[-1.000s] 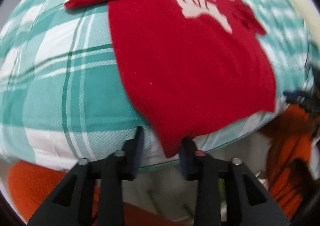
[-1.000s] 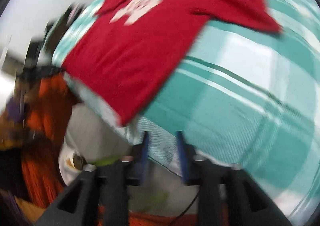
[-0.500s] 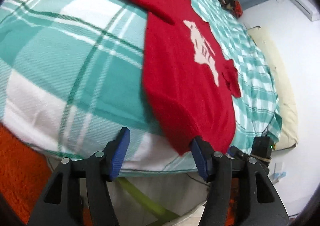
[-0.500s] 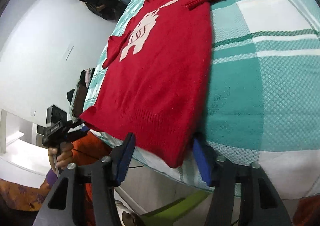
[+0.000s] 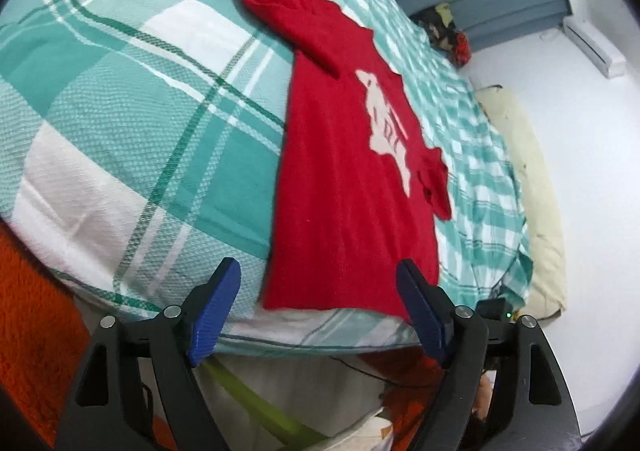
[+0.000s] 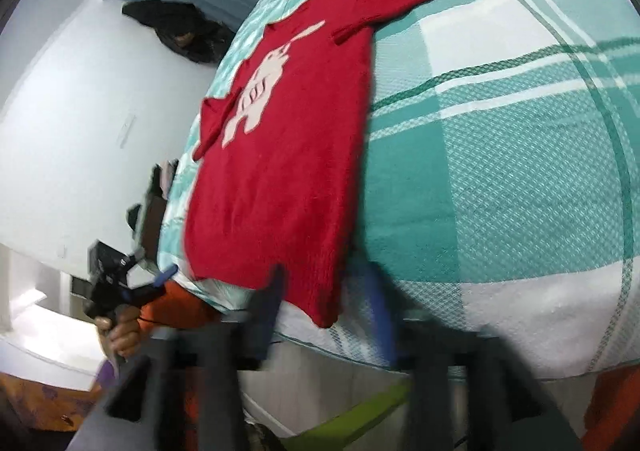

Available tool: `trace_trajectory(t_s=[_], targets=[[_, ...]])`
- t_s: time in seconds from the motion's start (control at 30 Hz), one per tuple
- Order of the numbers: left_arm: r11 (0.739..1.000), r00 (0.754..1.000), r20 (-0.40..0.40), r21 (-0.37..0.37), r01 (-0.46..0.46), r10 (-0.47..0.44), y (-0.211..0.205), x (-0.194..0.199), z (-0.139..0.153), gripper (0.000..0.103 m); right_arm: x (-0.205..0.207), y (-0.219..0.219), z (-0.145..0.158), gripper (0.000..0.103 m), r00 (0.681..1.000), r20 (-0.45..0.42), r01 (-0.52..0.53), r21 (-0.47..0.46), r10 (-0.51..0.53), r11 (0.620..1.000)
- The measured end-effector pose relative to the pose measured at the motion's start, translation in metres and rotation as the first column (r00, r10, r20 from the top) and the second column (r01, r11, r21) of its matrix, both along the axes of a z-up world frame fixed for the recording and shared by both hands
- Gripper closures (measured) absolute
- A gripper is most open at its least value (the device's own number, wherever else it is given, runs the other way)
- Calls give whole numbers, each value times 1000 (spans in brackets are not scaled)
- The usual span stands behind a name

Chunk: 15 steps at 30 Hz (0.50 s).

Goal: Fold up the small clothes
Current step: 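Pull the hem with the left gripper while the right gripper grasps the hem beside it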

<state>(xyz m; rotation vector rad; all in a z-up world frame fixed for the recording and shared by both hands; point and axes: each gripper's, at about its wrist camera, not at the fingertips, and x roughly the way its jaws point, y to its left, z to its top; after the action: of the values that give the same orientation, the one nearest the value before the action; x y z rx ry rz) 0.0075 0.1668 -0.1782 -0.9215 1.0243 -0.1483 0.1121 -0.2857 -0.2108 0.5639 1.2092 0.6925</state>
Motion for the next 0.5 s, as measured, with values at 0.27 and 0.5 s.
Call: trace_trajectory(t_s=[0.27,0.5], targets=[[969,982,-134,192,155,-131,-45,42,-21,46,4,9,-5,56,999,-2,-49,-9,49,999],[970,989,-121,219,104,-79,-36,28,-10,96,-1,18,8,99,996,31,-86,-86,89,993]])
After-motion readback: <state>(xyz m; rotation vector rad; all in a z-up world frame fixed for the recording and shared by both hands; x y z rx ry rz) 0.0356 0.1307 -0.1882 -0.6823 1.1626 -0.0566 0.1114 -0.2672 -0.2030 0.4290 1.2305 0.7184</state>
